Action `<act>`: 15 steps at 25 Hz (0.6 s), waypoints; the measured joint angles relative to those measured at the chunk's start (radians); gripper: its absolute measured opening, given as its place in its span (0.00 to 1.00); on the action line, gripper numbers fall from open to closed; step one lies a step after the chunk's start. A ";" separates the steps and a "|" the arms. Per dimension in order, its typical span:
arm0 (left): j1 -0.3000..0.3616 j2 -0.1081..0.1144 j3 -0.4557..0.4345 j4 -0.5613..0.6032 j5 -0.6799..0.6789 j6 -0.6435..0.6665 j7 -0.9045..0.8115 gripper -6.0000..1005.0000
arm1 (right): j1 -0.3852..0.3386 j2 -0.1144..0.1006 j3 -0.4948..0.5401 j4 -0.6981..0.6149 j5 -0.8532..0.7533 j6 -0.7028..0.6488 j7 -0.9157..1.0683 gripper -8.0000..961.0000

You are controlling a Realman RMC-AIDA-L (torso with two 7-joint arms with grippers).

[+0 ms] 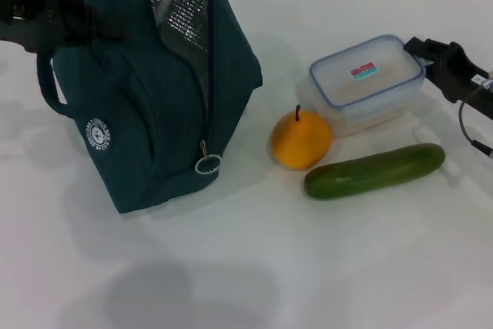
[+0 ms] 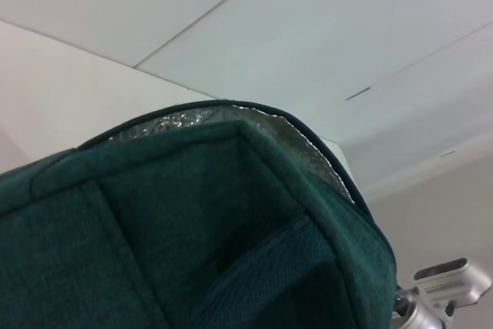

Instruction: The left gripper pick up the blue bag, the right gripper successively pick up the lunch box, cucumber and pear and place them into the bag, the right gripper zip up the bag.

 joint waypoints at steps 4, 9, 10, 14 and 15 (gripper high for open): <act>0.005 0.000 -0.003 -0.001 0.000 0.000 0.002 0.05 | -0.029 0.000 0.000 -0.019 0.046 -0.055 -0.053 0.23; 0.006 -0.001 -0.002 -0.001 0.000 0.003 0.002 0.05 | -0.042 0.000 0.000 -0.020 0.063 -0.082 -0.059 0.22; 0.006 -0.002 -0.001 -0.001 0.000 0.003 0.002 0.05 | -0.043 0.000 -0.001 -0.020 0.063 -0.086 -0.059 0.21; 0.007 -0.003 -0.001 0.000 0.000 0.007 0.002 0.05 | -0.044 0.000 -0.004 -0.018 0.063 -0.103 -0.067 0.18; 0.007 -0.003 -0.002 0.000 0.000 0.009 0.002 0.05 | -0.045 0.000 -0.004 -0.016 0.064 -0.105 -0.068 0.16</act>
